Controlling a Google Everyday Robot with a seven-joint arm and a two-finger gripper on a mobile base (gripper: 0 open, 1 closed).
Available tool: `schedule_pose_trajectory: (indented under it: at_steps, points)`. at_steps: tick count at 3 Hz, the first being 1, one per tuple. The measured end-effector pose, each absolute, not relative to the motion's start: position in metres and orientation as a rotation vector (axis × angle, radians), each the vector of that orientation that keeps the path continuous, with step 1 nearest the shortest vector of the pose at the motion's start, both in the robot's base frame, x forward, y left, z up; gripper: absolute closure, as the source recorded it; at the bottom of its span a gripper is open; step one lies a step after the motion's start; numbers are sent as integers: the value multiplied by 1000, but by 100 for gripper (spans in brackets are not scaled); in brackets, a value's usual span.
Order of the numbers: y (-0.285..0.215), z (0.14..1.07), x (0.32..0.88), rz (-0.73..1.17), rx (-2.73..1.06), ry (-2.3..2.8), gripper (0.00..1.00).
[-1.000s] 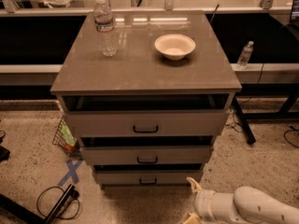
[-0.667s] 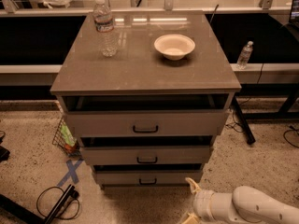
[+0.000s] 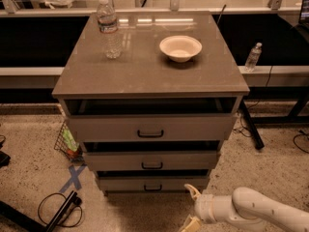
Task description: Open bottom drawer
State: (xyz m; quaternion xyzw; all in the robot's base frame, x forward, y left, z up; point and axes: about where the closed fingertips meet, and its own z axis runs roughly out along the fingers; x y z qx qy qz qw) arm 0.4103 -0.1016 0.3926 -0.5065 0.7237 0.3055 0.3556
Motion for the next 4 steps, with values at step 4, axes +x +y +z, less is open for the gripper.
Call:
schedule_pose_trajectory:
  at_steps: [4]
  points:
    - [-122,250,558,811,-1257,1862,0]
